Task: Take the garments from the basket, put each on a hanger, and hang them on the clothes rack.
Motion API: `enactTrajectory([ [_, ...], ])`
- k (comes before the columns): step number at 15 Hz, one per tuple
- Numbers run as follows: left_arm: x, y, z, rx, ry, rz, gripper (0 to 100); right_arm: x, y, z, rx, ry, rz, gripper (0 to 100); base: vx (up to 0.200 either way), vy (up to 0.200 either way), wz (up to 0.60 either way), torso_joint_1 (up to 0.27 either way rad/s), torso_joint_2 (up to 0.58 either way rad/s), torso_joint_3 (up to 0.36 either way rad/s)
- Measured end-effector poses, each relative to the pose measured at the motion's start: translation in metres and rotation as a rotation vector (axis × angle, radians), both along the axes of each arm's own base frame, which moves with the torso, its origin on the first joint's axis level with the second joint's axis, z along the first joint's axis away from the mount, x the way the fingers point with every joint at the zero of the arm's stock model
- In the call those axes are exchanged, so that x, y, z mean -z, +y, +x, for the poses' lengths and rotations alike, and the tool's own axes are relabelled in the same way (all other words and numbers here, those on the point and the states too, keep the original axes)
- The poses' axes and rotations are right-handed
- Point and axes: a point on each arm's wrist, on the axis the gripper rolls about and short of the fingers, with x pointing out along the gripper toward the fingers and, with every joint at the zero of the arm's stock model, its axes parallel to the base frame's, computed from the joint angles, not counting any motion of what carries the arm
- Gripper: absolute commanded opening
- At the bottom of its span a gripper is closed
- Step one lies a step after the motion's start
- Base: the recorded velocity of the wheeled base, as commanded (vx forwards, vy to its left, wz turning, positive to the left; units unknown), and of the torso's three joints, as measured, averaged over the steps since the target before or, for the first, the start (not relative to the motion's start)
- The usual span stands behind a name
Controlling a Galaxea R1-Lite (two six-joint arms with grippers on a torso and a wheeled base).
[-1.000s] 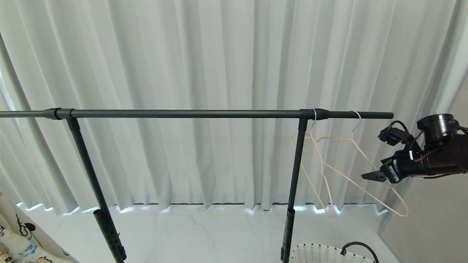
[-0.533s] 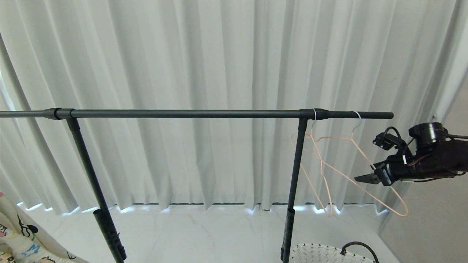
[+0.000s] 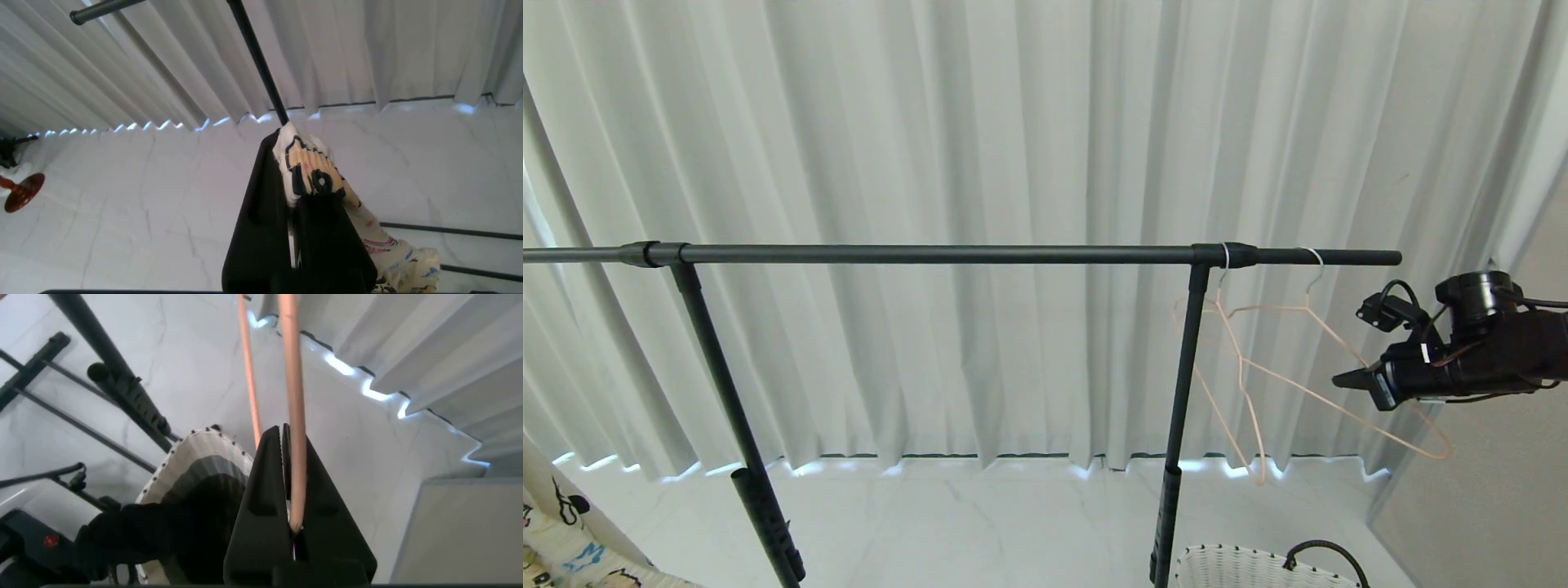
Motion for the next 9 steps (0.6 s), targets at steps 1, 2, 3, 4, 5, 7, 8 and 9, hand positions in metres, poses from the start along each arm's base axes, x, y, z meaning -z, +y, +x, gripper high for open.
enactTrajectory([
  [1, 0.0, 0.0, -0.001, 0.0, -0.003, -0.001, 0, -0.002, 0.0, 0.0, 0.009, 0.001, 0.009, 0, 0.0, 0.0, 0.0, 0.0, 0.0, 0.0],
  [2, -0.001, 0.0, -0.001, 0.0, -0.006, -0.002, 0, -0.005, 0.0, -0.001, 0.025, 0.003, 0.029, 0, 0.0, 0.0, 0.0, 0.0, 0.0, 0.0],
  [3, -0.001, 0.001, -0.002, 0.0, -0.01, -0.004, 0, -0.01, -0.001, -0.002, 0.038, -0.004, 0.043, 0, 0.0, 0.0, 0.0, 0.0, 0.0, 0.0],
  [4, -0.002, 0.001, -0.002, 0.0, -0.012, -0.004, 0, -0.015, -0.001, -0.004, 0.045, -0.014, 0.051, 0, 0.0, 0.0, 0.0, 0.0, 0.0, 0.0],
  [5, -0.003, 0.001, -0.003, 0.0, -0.016, -0.005, 0, -0.019, -0.001, -0.005, 0.053, -0.031, 0.055, 0, 0.0, 0.0, 0.0, 0.0, 0.0, 0.0],
  [7, -0.003, 0.001, -0.003, 0.0, -0.018, -0.006, 0, -0.029, -0.006, -0.01, 0.076, -0.059, 0.063, 0, 0.0, 0.0, 0.0, 0.0, 0.0, 0.0],
  [8, -0.004, 0.001, -0.003, 0.001, -0.021, -0.006, 0, -0.032, -0.008, -0.013, 0.085, -0.065, 0.063, 0, 0.0, 0.0, 0.0, 0.0, 0.0, 0.0],
  [9, -0.004, 0.001, -0.003, 0.005, -0.02, 0.002, 0, -0.035, -0.011, -0.018, 0.095, -0.069, 0.061, 0, 0.0, 0.0, 0.0, 0.0, 0.0, 0.0],
])
